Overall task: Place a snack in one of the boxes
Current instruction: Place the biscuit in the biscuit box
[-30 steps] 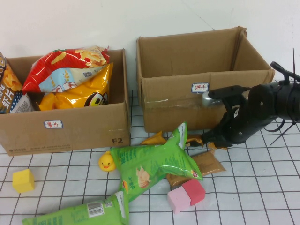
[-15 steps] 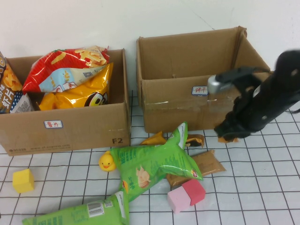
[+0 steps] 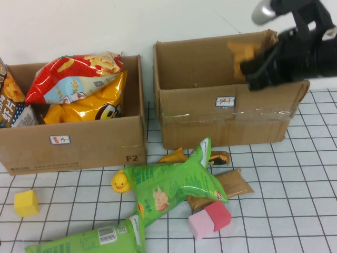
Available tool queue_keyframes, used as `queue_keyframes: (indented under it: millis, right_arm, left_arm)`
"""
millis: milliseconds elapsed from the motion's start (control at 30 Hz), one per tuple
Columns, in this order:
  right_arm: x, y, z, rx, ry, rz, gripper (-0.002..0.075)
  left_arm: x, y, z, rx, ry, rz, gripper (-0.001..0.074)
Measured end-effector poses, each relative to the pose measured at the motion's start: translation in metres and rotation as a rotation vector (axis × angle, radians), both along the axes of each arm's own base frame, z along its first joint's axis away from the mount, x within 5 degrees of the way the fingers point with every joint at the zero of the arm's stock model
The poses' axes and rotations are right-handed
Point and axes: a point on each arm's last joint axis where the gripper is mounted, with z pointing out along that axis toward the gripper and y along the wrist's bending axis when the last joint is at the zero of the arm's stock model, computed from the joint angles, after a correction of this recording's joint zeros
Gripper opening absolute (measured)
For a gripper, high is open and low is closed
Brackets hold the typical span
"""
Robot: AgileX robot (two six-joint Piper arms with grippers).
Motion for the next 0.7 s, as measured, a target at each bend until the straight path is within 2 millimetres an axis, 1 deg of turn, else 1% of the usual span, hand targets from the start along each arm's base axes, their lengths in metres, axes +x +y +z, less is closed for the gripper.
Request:
queue_keyframes:
  millis: [100,167,233,267,333,367,400,433,467,533,600,667,700]
  right_arm:
    - [0.017,0.001,-0.003,0.046,-0.089,-0.076,0.0057]
    - [0.03,0.002,-0.011,0.064,-0.131,-0.124,0.0062]
    - [0.041,0.004,-0.021,0.066,-0.142,-0.149,0.0093]
    - [0.048,0.005,-0.028,0.064,-0.132,-0.156,0.013]
    - [0.06,0.009,-0.041,0.055,-0.1,-0.157,0.0233]
    - [0.065,0.01,-0.046,0.059,-0.081,-0.156,0.0268]
    - [0.071,0.012,-0.05,0.064,-0.057,-0.152,0.0334]
    - [0.076,0.014,-0.053,0.067,-0.037,-0.147,0.0379]
    - [0.079,0.016,-0.055,0.074,-0.019,-0.139,0.041]
    - [0.082,0.018,-0.052,0.086,0.002,-0.124,0.0437]
    - [0.083,0.019,-0.044,0.092,0.017,-0.1,0.0439]
    - [0.079,0.02,-0.03,0.098,0.021,-0.073,0.0407]
    - [0.076,0.02,-0.025,0.097,0.022,-0.059,0.0372]
  left_arm:
    - [0.0,0.0,0.0,0.0,0.0,0.0,-0.0001]
    - [0.0,0.0,0.0,0.0,0.0,0.0,-0.0001]
    - [0.0,0.0,0.0,0.0,0.0,0.0,-0.0001]
    - [0.0,0.0,0.0,0.0,0.0,0.0,-0.0001]
    - [0.0,0.0,0.0,0.0,0.0,0.0,-0.0001]
    - [0.0,0.0,0.0,0.0,0.0,0.0,-0.0001]
    - [0.0,0.0,0.0,0.0,0.0,0.0,-0.0001]
    - [0.0,0.0,0.0,0.0,0.0,0.0,-0.0001]
    - [0.0,0.0,0.0,0.0,0.0,0.0,-0.0001]
    - [0.0,0.0,0.0,0.0,0.0,0.0,-0.0001]
    - [0.0,0.0,0.0,0.0,0.0,0.0,-0.0001]
    - [0.0,0.0,0.0,0.0,0.0,0.0,-0.0001]
    - [0.0,0.0,0.0,-0.001,0.0,0.0,-0.0001]
